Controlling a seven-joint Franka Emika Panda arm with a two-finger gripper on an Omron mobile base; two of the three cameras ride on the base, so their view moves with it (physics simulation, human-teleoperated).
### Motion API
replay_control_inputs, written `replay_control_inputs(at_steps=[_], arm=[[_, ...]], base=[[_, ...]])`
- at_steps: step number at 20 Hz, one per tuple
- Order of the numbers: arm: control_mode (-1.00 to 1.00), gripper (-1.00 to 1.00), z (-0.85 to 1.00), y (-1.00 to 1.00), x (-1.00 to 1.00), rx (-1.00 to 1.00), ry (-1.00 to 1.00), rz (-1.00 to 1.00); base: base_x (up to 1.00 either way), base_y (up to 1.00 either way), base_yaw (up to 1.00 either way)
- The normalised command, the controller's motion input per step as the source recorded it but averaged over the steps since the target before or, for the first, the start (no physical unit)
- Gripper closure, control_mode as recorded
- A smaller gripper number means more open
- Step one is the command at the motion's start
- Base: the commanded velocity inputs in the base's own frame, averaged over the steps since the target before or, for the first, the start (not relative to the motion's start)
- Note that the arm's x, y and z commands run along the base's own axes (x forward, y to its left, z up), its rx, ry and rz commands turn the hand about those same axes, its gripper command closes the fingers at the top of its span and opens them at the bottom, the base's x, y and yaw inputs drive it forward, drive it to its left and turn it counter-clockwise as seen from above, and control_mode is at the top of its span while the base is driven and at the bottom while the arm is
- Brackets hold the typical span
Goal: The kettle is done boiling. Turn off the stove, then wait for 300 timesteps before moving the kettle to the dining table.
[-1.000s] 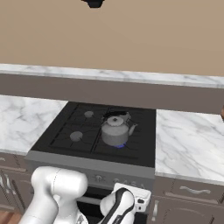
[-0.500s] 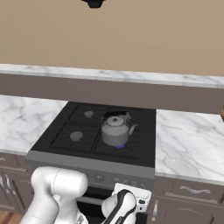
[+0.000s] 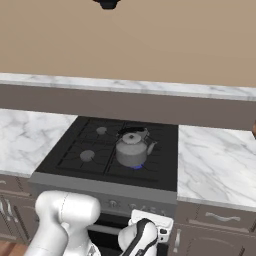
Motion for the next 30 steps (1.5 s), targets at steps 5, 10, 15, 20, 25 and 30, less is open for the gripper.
replay_control_inputs(at_steps=[5,10,15,20,25,30], arm=[[-1.00,-1.00,-0.26,-0.04,0.00,-0.01,0.00,0.00],[-1.00,-1.00,-0.27,-0.04,0.00,-0.03,0.02,0.00],[-1.00,-1.00,-0.31,-0.05,0.00,-0.03,0.05,0.00],[-1.00,-1.00,-0.37,-0.06,-0.02,-0.04,0.08,0.00],[-1.00,-1.00,-0.32,-0.21,-0.12,-0.01,0.01,0.00],[-1.00,-1.00,-0.13,-0.04,-0.02,0.00,0.00,0.00]], base=[[0.00,0.00,0.00],[0.00,0.00,0.00],[0.00,0.00,0.00],[0.00,0.00,0.00],[0.00,0.00,0.00],[0.00,0.00,0.00]])
